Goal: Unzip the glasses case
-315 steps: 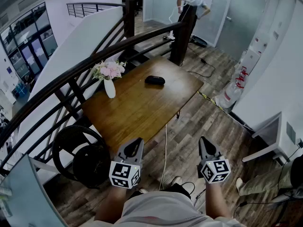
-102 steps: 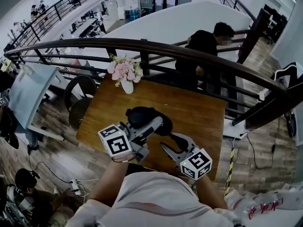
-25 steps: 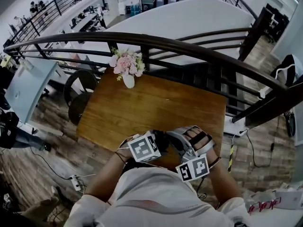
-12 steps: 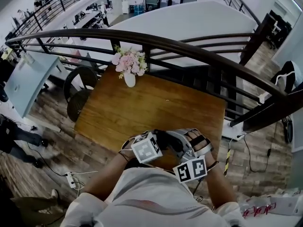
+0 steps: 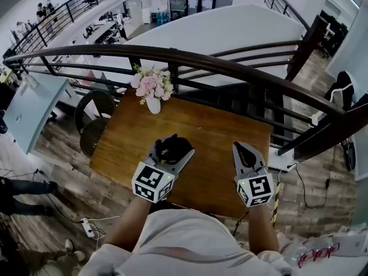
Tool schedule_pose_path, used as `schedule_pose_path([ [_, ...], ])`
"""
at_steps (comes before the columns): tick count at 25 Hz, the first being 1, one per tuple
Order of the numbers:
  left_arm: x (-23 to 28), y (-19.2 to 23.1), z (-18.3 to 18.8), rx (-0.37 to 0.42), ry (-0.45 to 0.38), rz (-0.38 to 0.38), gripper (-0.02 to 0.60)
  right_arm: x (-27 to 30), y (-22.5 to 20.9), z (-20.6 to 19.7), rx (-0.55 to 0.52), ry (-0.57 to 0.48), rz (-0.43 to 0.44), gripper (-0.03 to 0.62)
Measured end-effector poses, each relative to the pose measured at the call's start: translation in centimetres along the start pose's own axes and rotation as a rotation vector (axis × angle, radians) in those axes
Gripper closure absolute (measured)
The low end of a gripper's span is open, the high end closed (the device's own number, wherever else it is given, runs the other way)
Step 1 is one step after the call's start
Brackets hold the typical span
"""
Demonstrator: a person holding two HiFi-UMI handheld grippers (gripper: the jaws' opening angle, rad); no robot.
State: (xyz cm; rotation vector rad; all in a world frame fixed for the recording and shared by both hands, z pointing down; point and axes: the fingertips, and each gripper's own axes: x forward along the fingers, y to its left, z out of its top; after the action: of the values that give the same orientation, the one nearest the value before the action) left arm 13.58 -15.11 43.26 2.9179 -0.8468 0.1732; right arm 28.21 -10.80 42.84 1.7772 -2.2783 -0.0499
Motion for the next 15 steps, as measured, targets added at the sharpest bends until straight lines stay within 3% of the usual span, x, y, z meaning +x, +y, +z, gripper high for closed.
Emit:
schedule_pose_path([
  [4, -3.1, 4.1, 3.1, 0.033, -0.156, 0.198, 0.305, -0.8, -4.4, -3.1, 0.177, 0.017, -0.129, 0.542],
  [6, -4.3, 5.3, 4.0, 0.072, -0.190, 0.265, 0.305, -1.5, -5.6, -3.6, 0.212, 0.019, -0.172, 0.543],
  [15, -4.4, 5.8, 3.6, 0.039, -0.170, 0.263, 0.305, -1.6, -5.1, -2.6, 0.190, 0.005, -0.156, 0.543],
])
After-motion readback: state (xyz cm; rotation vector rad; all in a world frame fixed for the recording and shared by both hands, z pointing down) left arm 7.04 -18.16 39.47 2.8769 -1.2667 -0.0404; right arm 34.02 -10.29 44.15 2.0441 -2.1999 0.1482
